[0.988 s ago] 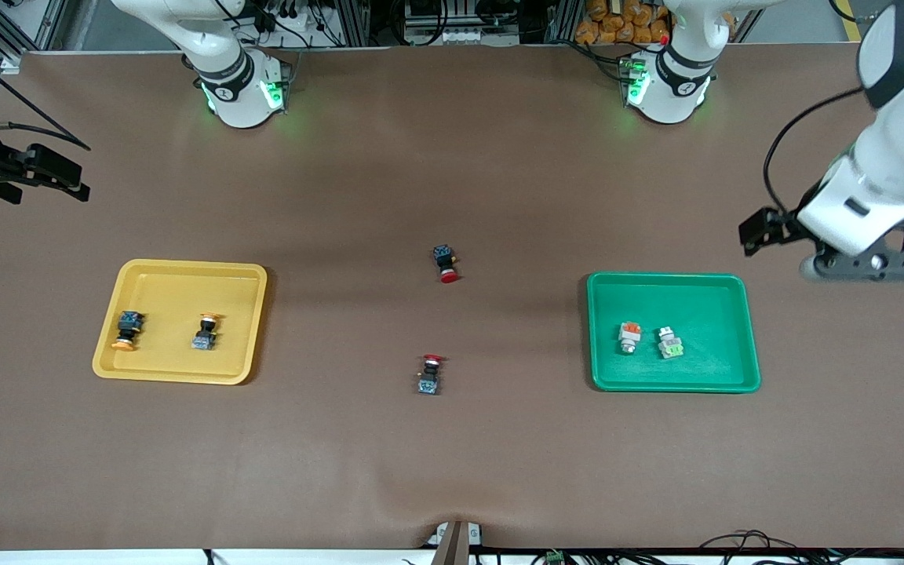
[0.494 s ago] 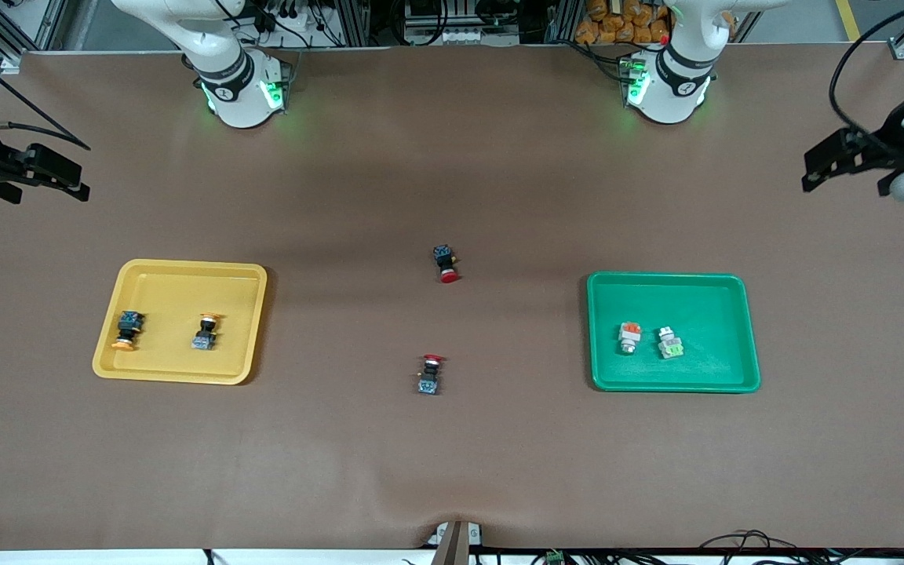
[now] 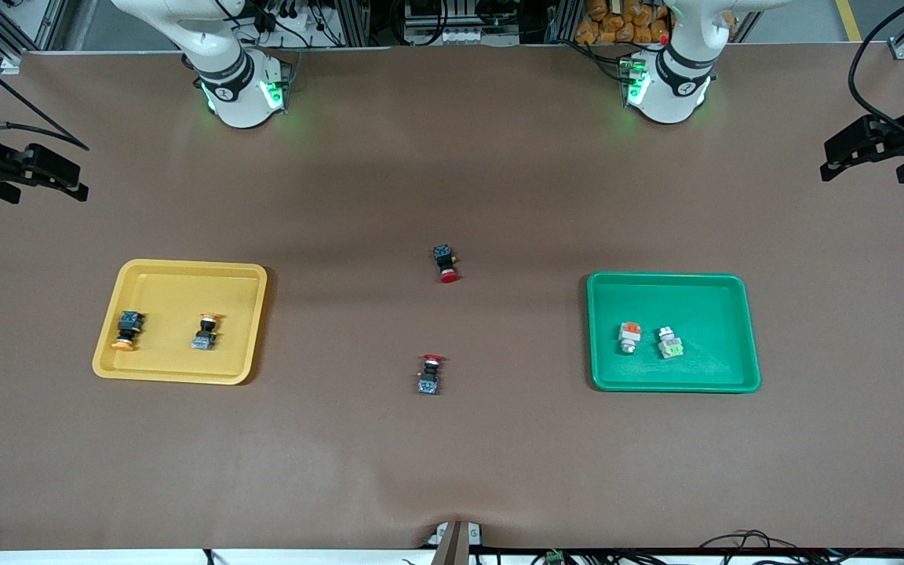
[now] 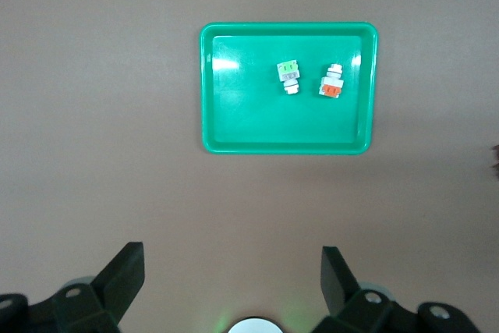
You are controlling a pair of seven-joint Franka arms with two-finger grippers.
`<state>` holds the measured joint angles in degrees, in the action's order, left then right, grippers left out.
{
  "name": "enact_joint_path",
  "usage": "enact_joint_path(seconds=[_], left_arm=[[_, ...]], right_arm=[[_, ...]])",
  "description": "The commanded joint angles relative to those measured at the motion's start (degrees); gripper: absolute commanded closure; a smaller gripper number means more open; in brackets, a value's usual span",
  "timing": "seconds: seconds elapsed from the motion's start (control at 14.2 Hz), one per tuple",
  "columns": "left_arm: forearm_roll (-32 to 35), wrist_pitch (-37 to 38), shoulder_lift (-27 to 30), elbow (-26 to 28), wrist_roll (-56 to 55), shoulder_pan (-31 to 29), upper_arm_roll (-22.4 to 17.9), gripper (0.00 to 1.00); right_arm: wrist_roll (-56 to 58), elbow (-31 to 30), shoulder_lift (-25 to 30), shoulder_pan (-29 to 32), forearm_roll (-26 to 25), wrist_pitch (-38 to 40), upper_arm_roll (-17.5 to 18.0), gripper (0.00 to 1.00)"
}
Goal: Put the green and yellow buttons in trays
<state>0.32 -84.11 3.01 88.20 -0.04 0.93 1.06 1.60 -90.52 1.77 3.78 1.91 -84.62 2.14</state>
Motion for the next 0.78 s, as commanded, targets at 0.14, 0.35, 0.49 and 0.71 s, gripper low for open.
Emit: enact_joint_path(seconds=[0.14, 0.35, 0.49, 0.71], left_arm=[[-0.2, 0.5, 0.9, 0.5, 0.7, 0.9, -0.6, 0.00], [-0.6, 0.5, 0.8, 0.5, 0.1, 0.8, -0.7, 0.00], [-0.1, 0.5, 0.5, 0.4, 0.0, 0.8, -0.7, 0.00], [0.0, 0.5, 0.3, 0.5, 0.0, 0.7, -1.2, 0.00]], right_arm=[[0.4, 0.1, 0.9, 1.8, 0.7, 1.2, 0.7, 0.00], [0.4, 0.1, 0.9, 1.9, 0.6, 1.2, 0.6, 0.00], [0.4, 0.1, 0.9, 1.9, 0.5, 1.6, 0.6, 0.00], [0.4, 0.1, 0.9, 2.0, 0.2, 1.6, 0.7, 0.00]])
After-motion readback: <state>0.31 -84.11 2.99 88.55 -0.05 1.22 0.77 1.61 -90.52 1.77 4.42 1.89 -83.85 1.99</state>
